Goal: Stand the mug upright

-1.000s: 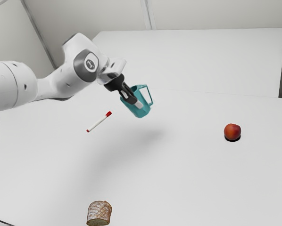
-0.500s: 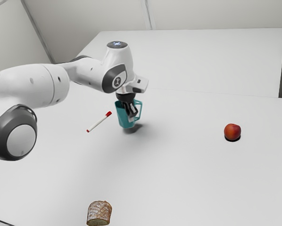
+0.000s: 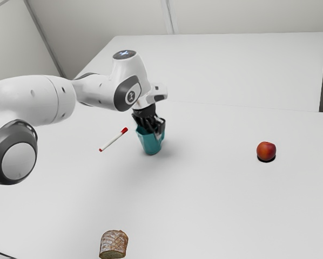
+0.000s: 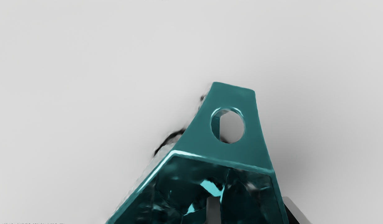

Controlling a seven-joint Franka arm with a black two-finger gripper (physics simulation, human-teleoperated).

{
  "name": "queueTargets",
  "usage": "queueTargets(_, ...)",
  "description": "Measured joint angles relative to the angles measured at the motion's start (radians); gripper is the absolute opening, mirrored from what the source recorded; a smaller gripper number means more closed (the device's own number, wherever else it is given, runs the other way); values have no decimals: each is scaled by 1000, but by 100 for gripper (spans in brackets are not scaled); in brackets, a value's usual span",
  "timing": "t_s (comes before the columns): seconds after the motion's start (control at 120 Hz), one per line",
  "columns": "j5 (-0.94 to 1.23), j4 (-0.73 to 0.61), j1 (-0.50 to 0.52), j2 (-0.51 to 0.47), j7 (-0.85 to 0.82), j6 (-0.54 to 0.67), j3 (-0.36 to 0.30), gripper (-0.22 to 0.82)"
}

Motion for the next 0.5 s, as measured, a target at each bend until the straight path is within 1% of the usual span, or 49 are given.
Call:
queueTargets(0.058, -4, 0, 0, 0, -21, 5, 0, 23)
queueTargets(0.125, -7, 0, 0, 0, -42, 10, 0, 32)
queueTargets(0.2, -9, 0, 0, -1, -64, 13, 0, 40)
queueTargets(0.283, -10, 2, -3, -22, -84, 14, 0, 46)
queueTargets(0.333, -10, 3, -7, -55, -95, 11, 0, 49)
queueTargets(0.4, -9, 7, -12, -122, -108, -20, -2, 52)
queueTargets(0.467, -6, 14, -14, -198, -120, -79, -4, 54)
queueTargets(0.5, -3, 34, -16, -240, -125, -128, -2, 54)
